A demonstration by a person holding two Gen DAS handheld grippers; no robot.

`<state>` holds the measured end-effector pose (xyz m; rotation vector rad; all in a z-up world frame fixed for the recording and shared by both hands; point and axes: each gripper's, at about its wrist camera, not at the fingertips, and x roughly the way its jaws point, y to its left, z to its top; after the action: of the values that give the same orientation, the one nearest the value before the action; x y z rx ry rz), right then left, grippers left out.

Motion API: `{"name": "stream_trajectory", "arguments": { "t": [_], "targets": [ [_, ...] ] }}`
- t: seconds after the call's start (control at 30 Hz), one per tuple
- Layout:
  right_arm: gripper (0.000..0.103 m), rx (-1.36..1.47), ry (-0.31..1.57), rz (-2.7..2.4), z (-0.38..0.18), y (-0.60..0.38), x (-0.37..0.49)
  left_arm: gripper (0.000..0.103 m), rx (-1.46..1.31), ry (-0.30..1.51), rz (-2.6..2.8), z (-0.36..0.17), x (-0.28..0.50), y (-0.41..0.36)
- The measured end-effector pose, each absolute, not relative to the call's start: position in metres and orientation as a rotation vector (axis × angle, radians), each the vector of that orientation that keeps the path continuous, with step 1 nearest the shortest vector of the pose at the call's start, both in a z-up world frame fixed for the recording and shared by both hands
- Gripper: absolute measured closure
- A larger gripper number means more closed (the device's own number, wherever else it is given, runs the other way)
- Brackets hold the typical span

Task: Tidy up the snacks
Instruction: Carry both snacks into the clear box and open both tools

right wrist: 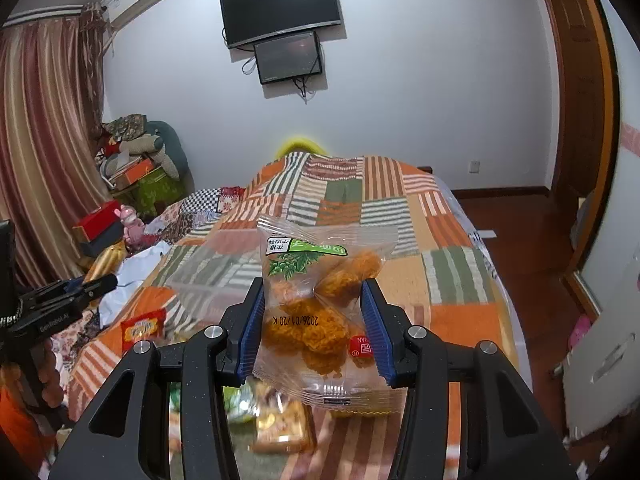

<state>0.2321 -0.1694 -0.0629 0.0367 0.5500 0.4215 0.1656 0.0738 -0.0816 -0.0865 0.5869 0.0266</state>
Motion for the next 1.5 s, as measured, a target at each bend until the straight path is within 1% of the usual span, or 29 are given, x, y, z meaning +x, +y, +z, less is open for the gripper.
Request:
{"name": "stream_trajectory", "arguments": {
  "t": [0.23, 0.53, 0.9, 1.13, 1.3, 1.5],
  "targets": [
    [0.059, 0.009, 0.522, 0.42, -0.062, -0.16, 0.247, 0.069, -0.075, 0.579, -0.005, -0.081, 0.2, 0.063],
    [0.059, 0.016, 0.542, 0.454, -0.067, -0.149, 0.275, 0.069, -0.09, 0.612, -0.03, -0.088, 0.245, 0.056],
    [0.059, -0.028, 0.63, 0.489, -0.085, -0.131, 0.307, 0.069, -0.102, 0.749, -0.04, -0.11, 0.301, 0.059],
    [0.059, -0.076, 0.712, 0.511, -0.098, -0.113, 0.329, 0.069, -0.078, 0.827, -0.048, -0.127, 0.321, 0.057],
    [0.059, -0.104, 0.785, 0.522, -0.111, -0.106, 0.344, 0.069, -0.111, 0.898, -0.061, -0.143, 0.335, 0.062],
    [0.059, -0.117, 0.83, 0.514, -0.12, -0.105, 0.353, 0.069, -0.101, 0.925, -0.048, -0.155, 0.343, 0.065]
  ]
}}
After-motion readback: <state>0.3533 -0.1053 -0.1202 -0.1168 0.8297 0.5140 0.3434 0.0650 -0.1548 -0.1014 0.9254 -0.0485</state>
